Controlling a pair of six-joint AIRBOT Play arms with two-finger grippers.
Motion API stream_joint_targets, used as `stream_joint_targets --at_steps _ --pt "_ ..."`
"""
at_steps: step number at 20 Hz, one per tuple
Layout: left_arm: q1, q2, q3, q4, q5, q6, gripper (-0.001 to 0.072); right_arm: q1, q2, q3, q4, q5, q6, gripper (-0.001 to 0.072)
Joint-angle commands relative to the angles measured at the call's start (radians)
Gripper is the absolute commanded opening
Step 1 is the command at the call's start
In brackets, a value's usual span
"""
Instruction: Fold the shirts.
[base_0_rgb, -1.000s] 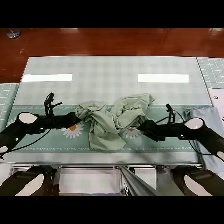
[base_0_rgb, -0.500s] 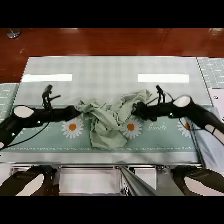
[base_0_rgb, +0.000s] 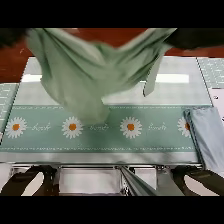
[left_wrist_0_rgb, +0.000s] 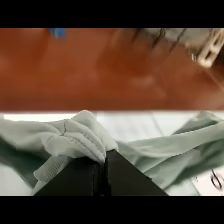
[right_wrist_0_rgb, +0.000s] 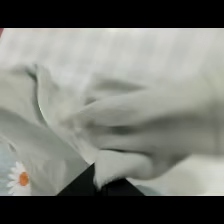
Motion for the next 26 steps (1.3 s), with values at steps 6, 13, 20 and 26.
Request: stream_joint_targets --at_steps 6,13,20,26 --pt "0.394 0.251 0.373 0.042 -0.163 -0.024 0.0023 -0.008 0.397 0.208 -0.223 0.211 0.019 0.0039" --pt "0.447 0.396 0.310 0.203 -0.346 -0.093 0.0023 -0.008 0.466 0.117 -0.185 0.361 0.082 0.0039" --pt "0.435 0.383 -0.317 0.046 -0.307 -0.051 0.0023 -0.009 0.458 -0.620 -0.118 0.037 0.075 0.0039" --pt "0.236 0.138 -0.592 0.042 0.035 0.005 0.0023 -0.090 0.101 -0.731 -0.120 -0.327 0.085 0.0039"
